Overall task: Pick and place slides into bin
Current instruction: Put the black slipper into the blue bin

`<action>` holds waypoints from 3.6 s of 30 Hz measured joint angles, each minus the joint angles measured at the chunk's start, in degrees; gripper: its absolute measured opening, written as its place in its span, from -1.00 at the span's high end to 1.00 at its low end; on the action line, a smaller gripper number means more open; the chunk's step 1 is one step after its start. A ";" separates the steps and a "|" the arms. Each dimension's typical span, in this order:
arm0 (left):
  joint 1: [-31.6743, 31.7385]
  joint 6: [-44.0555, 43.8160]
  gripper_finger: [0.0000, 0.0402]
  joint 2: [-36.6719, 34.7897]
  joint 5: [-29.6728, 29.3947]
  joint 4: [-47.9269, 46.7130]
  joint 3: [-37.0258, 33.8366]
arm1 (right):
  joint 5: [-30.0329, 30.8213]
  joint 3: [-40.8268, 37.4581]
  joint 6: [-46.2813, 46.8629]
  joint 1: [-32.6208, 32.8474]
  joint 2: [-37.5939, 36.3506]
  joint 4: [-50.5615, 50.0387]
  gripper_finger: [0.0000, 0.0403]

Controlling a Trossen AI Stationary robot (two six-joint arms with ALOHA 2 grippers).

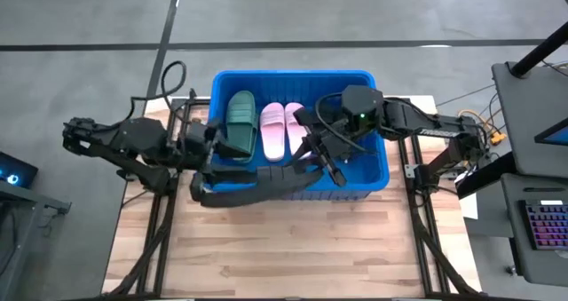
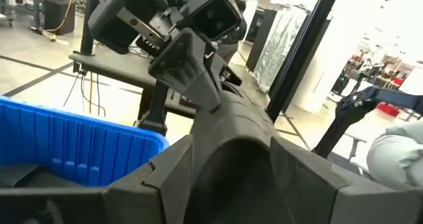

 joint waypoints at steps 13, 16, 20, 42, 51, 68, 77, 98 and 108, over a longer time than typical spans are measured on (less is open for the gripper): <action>-0.02 -0.44 0.07 -6.43 0.02 -0.32 -0.26 | 13.08 0.00 -23.12 -1.35 -0.44 -13.23 0.96; -0.04 -0.46 0.07 -7.52 0.02 -0.29 -0.26 | 14.52 0.00 -26.12 -2.23 0.67 -14.54 0.96; -0.07 -0.48 0.07 -7.99 -0.46 -0.29 -0.26 | 16.03 -0.14 -31.41 -2.90 2.12 -14.48 0.96; -0.07 -8.03 0.08 -7.80 -4.60 -5.08 -0.66 | 23.66 -25.90 -56.38 -5.19 6.41 11.11 0.96; -0.07 -7.98 0.08 -7.89 -9.33 -5.34 -0.89 | 23.53 -33.10 -62.21 -5.52 6.33 16.26 0.96; -0.07 -7.91 0.08 -5.93 -12.96 -6.39 -1.10 | 15.06 -34.15 -61.02 -4.91 9.47 19.57 0.94; -0.07 -7.90 0.08 -5.94 -12.94 -6.38 -1.12 | 14.63 -33.33 -51.82 -4.56 9.74 19.00 0.64; -0.07 -7.89 0.08 -5.79 -12.90 -6.35 -1.23 | 17.37 -33.22 -48.97 -4.68 9.27 12.53 0.26; -0.07 -7.91 0.08 -5.31 -12.90 -6.36 -1.25 | 25.32 -26.67 -46.88 -5.53 9.10 2.53 0.27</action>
